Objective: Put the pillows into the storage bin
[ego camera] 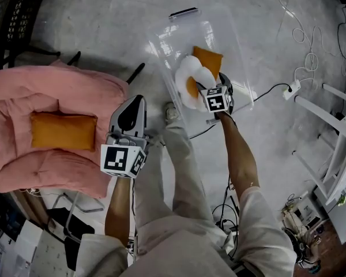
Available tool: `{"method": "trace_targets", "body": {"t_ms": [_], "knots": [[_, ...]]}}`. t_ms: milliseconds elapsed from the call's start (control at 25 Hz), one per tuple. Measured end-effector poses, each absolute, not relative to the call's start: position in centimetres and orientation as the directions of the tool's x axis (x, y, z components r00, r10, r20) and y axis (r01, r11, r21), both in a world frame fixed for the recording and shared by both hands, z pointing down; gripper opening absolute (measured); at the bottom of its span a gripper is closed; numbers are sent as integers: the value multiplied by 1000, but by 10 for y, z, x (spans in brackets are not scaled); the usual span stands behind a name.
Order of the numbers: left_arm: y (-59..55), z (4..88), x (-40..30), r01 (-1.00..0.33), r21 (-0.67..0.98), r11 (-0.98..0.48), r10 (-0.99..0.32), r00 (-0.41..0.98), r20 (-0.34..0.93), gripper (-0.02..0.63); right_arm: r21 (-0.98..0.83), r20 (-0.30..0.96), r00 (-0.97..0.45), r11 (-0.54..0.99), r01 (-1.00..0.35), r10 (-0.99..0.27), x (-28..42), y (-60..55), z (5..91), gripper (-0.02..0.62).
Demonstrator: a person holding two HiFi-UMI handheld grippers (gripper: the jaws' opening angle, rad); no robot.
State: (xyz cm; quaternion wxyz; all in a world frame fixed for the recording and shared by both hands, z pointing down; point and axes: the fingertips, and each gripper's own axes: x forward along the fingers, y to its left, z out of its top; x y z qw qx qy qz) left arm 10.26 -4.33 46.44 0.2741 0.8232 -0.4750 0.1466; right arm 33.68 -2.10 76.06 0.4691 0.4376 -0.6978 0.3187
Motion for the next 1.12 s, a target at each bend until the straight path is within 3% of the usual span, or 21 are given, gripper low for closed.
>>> {"method": "trace_targets", "body": {"t_ms": [160,600,920,1120], "knots": [[-41,464,96,-869,314,-383,-713,494,498,15,-55,886,-231,403,-913,-402,329,-32,732,468],[-29,455,49,-907,301,-293,-774,410,483,15,-58,642,-440,532,-845,-628,236,-48,575,451],[-4,447,-31,-946,284,-152,-837,277,472,15,-131,491,-657,696,-705,-572,102,-27,491,451],[28,441,-92,-961,274,-33,-868,164,469,15,-177,460,-761,793,-582,-457,14,-3,480,451]]}}
